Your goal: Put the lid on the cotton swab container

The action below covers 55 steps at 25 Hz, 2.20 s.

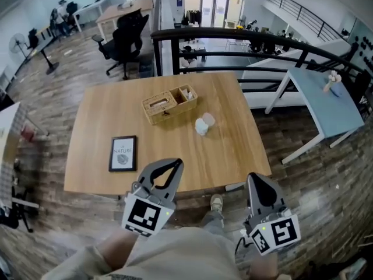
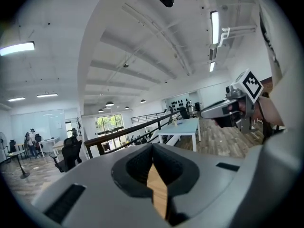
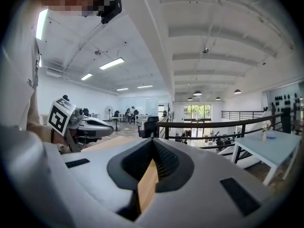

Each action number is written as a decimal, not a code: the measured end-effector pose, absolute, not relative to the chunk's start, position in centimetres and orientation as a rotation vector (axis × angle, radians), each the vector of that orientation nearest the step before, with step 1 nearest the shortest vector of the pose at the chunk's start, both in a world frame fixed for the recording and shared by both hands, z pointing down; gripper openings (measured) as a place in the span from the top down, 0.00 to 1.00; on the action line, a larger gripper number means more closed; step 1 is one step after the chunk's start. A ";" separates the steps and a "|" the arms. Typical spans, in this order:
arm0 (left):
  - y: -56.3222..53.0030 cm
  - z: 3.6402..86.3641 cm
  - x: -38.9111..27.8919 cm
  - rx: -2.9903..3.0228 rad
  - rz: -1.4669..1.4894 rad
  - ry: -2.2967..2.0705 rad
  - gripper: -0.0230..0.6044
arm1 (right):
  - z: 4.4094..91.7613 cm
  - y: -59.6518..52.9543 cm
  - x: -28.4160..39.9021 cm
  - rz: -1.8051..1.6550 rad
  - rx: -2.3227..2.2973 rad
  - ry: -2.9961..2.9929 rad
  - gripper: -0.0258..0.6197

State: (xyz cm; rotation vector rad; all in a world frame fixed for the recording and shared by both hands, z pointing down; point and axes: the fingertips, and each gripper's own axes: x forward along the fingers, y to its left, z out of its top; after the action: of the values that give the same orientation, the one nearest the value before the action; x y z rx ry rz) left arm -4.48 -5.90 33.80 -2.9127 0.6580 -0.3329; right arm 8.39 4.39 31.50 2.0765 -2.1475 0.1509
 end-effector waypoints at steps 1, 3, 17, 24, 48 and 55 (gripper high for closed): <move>-6.5 33.8 -3.4 -2.909 -0.342 0.675 0.93 | 31.4 3.5 9.5 0.154 2.059 -2.171 0.92; -7.6 33.8 -1.2 -2.901 -0.360 0.706 0.93 | 31.1 1.9 11.7 0.156 2.022 -2.218 0.92; -15.1 32.1 11.4 -2.780 -0.430 1.113 0.93 | 30.0 -8.6 27.4 0.157 1.718 -2.457 0.92; -16.6 31.9 14.5 -2.723 -0.435 1.226 0.93 | 30.1 -11.9 30.7 0.155 1.588 -2.555 0.92; -21.5 32.9 11.7 -2.820 -0.415 1.287 0.93 | 33.1 -19.5 28.7 0.158 1.560 -2.517 0.92; -25.4 34.3 10.7 -2.767 -0.424 1.287 0.93 | 35.6 -23.9 29.1 0.190 1.606 -2.449 0.92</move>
State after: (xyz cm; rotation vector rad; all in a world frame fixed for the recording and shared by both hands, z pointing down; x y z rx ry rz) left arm 10.74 -25.36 34.29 -2.7674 1.2871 -0.4237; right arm 29.14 -23.85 35.63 1.6061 -2.4486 0.1904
